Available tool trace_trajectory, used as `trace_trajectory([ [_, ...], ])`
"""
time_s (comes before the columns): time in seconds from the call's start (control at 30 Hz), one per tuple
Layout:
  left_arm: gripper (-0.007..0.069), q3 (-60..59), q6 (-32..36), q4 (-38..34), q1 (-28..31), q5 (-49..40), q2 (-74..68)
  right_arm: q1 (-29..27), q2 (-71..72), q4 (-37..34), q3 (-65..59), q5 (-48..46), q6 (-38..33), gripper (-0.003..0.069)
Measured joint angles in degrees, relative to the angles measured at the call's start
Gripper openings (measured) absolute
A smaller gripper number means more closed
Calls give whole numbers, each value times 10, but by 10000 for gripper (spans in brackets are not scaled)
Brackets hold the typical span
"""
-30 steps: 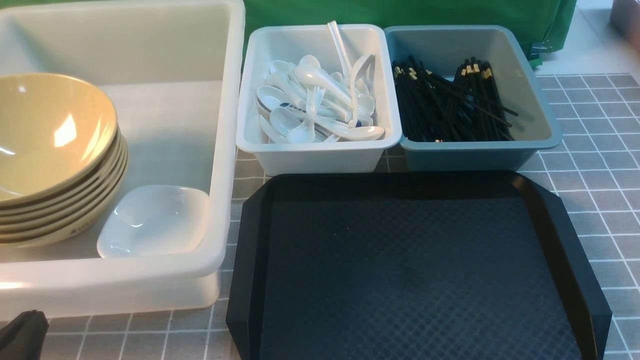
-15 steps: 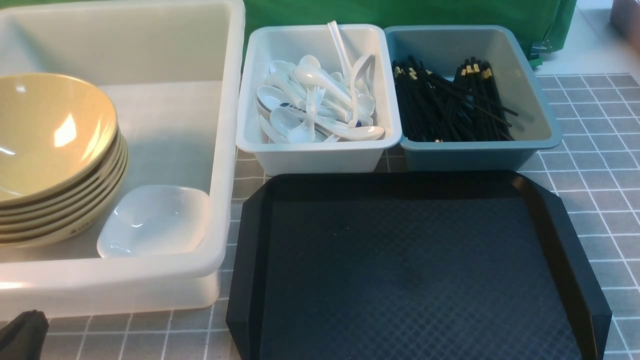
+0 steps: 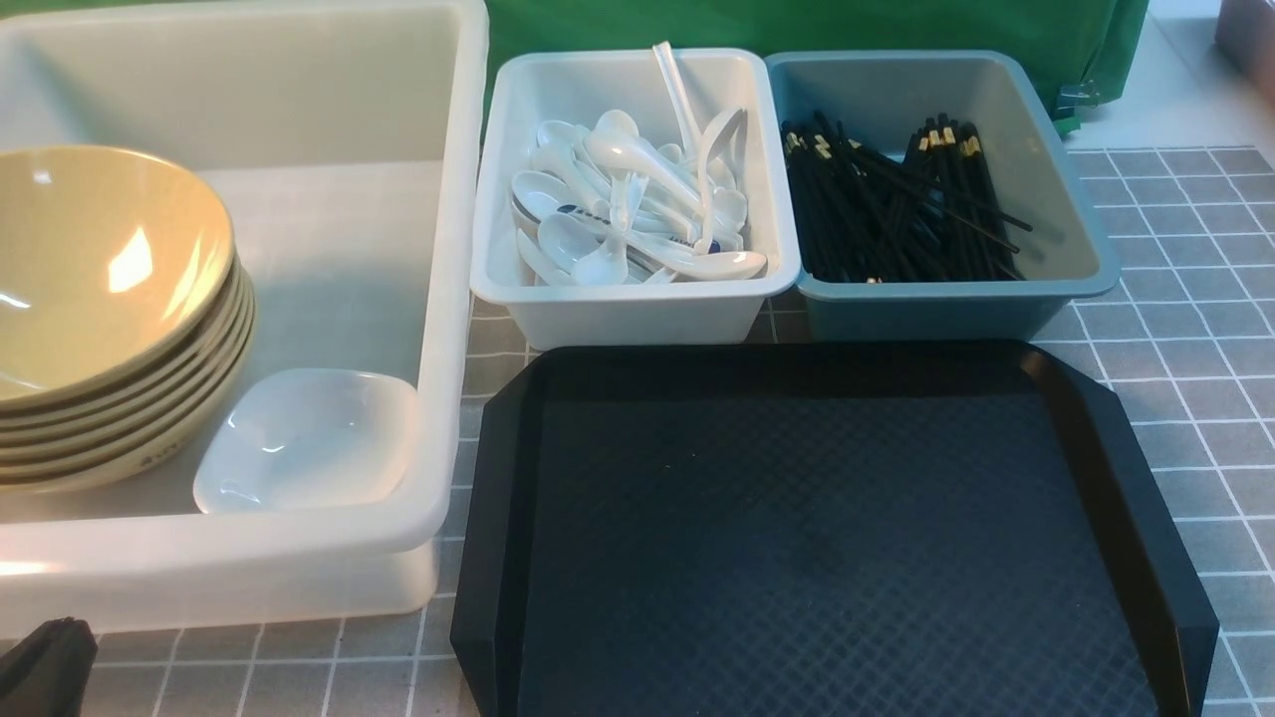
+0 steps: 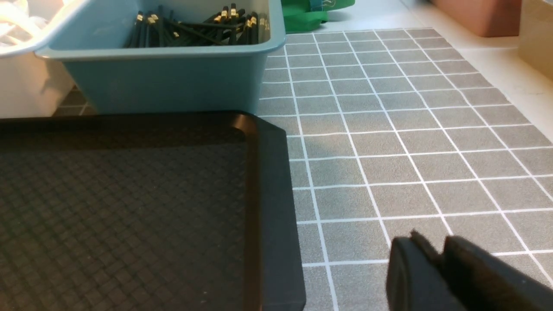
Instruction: On grey table put chopsticks spoon bowls plates into blue grey white boxes.
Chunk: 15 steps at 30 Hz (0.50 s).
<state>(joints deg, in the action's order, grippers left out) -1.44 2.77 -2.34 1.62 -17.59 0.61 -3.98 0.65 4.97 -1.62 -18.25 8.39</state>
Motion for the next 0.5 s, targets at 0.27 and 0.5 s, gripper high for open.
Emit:
trace_trajectory([
  [0.27, -11, 0, 0, 0, 0, 0, 0, 0, 0, 0, 0, 0, 0, 132],
  [0.5, -11, 0, 0, 0, 0, 0, 0, 0, 0, 0, 0, 0, 0, 139],
])
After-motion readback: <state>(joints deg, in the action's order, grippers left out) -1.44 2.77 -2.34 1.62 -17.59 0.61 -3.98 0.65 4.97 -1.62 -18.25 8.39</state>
